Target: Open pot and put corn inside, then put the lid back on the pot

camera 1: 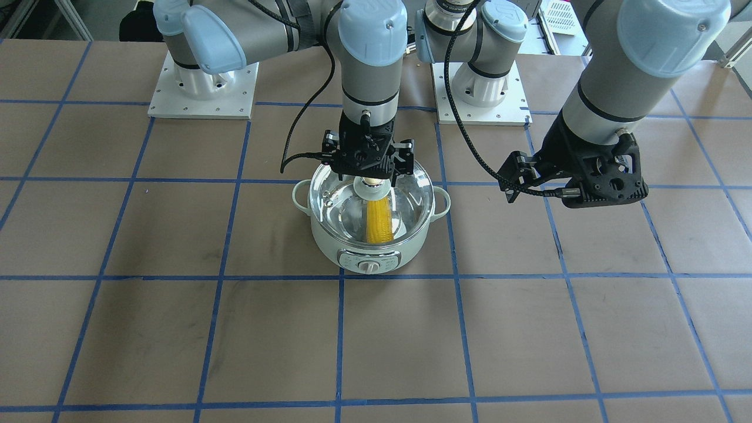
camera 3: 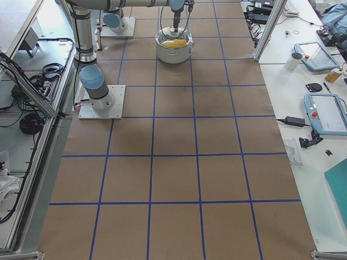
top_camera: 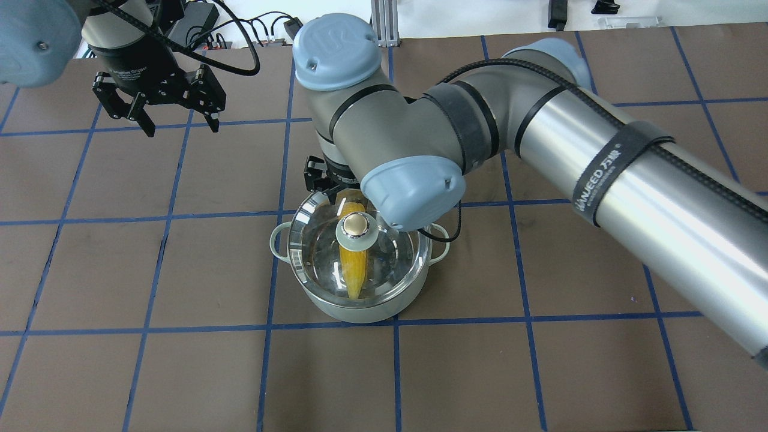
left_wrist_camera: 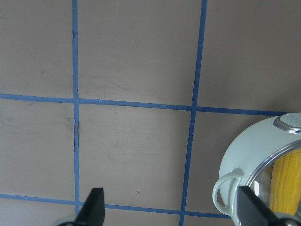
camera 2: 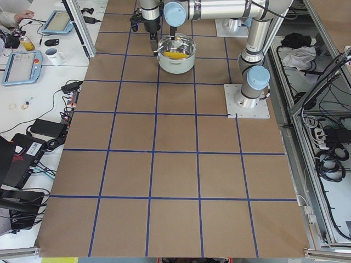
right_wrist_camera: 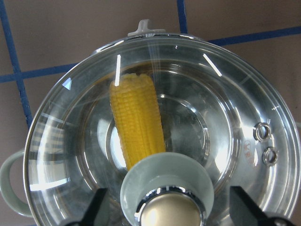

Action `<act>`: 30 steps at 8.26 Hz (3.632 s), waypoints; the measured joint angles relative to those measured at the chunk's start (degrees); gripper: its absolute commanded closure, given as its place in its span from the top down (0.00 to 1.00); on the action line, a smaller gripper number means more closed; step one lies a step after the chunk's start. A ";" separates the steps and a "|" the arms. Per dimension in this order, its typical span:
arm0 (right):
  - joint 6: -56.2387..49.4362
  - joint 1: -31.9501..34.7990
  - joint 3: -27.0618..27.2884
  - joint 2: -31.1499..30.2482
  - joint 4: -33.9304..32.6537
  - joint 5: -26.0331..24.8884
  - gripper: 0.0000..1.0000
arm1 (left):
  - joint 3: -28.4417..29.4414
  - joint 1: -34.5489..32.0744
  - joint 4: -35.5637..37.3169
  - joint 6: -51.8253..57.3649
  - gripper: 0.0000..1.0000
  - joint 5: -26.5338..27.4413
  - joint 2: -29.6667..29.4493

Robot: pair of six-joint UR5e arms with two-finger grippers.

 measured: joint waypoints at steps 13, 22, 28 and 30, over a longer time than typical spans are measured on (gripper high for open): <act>-25.40 -20.14 -0.11 -17.03 14.17 -3.84 1.00 | -0.52 -1.52 -0.14 0.08 1.00 -3.14 4.85; -27.36 -21.85 0.11 -17.09 14.45 -3.17 1.00 | -0.87 -1.53 -0.39 0.11 1.00 -3.16 5.33; -27.44 -21.85 0.13 -17.12 14.51 -3.12 1.00 | -0.88 -1.53 -0.44 0.11 1.00 -2.88 5.24; -27.44 -21.83 0.17 -17.17 14.55 -3.09 1.00 | -0.88 -1.53 -0.44 0.11 1.00 -2.73 5.24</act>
